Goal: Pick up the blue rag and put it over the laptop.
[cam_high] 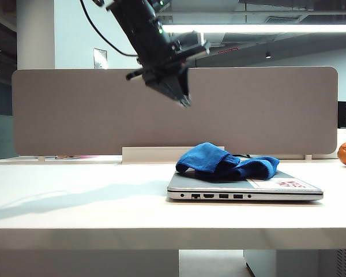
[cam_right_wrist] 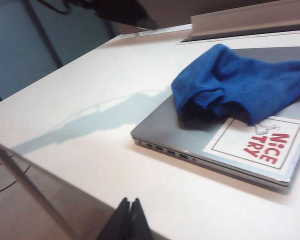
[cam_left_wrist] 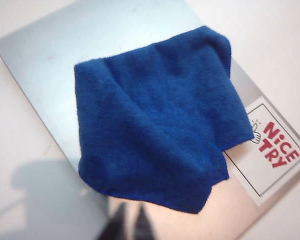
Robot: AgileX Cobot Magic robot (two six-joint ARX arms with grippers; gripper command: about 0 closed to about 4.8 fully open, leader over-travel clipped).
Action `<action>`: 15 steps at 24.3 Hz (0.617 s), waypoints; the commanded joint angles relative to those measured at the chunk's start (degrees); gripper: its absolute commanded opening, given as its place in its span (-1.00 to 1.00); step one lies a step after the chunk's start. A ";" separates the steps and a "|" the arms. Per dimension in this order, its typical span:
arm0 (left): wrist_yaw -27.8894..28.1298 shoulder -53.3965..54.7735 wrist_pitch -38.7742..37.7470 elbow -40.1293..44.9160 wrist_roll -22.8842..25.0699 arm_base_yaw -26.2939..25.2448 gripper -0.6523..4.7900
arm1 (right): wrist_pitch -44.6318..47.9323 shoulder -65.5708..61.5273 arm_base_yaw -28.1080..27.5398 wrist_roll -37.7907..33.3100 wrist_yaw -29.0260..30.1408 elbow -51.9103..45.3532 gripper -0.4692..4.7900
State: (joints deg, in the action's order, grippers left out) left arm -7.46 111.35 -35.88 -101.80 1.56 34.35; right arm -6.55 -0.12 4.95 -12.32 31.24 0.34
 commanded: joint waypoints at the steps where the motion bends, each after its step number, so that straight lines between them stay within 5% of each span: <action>1: 1.33 -2.34 -1.95 -0.24 0.59 -0.46 -0.78 | 0.79 0.13 -0.04 0.20 -2.80 -0.31 -0.82; 15: 7.32 -13.77 -9.38 -0.11 1.97 -7.15 -0.78 | 0.79 0.13 -0.07 2.12 -20.70 -0.31 -0.82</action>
State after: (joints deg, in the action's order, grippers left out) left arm -1.41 98.83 -45.17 -101.69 2.55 27.62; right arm -6.55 -0.12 4.95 -11.62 12.69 0.34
